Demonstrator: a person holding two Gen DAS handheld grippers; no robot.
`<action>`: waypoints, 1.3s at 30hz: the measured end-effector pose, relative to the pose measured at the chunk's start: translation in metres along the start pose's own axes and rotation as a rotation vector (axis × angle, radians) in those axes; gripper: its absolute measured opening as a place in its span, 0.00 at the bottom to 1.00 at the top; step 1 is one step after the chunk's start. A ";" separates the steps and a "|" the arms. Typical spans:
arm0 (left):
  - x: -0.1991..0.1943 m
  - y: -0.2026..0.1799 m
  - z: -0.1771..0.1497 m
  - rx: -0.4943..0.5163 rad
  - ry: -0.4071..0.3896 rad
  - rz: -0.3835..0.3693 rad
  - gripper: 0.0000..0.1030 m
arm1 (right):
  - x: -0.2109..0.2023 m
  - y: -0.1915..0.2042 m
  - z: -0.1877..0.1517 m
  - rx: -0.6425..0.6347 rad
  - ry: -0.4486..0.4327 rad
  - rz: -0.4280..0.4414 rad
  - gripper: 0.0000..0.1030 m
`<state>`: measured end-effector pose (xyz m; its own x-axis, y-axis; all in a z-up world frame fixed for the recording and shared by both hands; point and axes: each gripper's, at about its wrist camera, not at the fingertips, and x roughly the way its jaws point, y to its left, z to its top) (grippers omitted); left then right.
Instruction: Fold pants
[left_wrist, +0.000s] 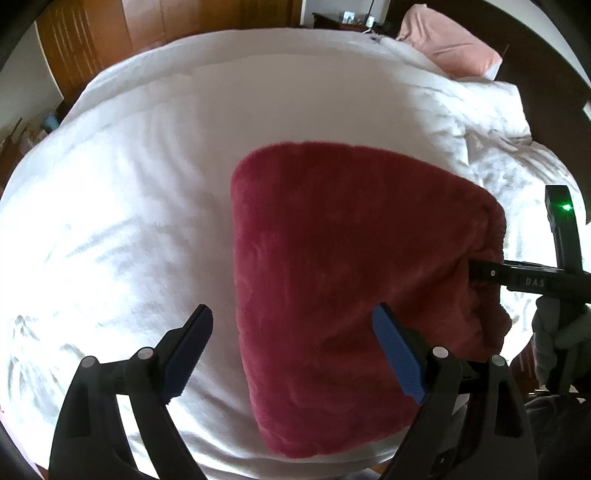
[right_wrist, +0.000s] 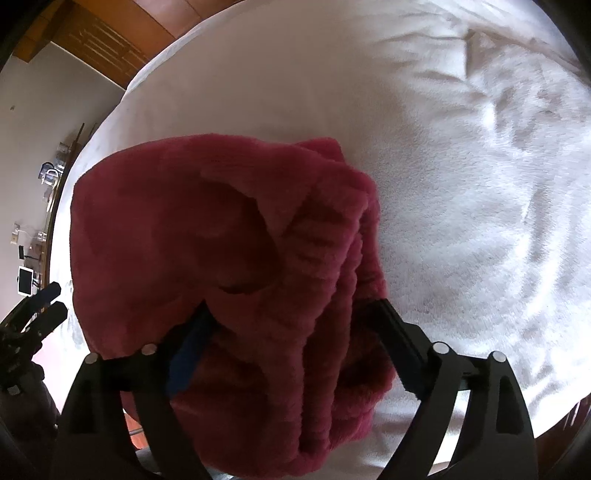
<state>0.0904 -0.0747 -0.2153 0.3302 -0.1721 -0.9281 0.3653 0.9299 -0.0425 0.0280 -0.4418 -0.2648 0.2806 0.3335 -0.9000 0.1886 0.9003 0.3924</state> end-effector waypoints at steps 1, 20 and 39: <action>0.002 -0.001 0.000 -0.003 0.006 0.004 0.85 | 0.003 0.000 0.001 0.000 0.003 0.002 0.90; 0.052 0.025 -0.008 -0.192 0.124 -0.128 0.88 | 0.047 -0.019 0.014 0.032 0.100 0.118 0.97; 0.079 0.057 -0.020 -0.454 0.158 -0.326 0.83 | 0.067 -0.031 0.035 0.013 0.182 0.285 0.71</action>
<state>0.1197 -0.0288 -0.2985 0.1168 -0.4547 -0.8830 0.0054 0.8893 -0.4572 0.0743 -0.4574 -0.3303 0.1513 0.6168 -0.7724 0.1387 0.7605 0.6344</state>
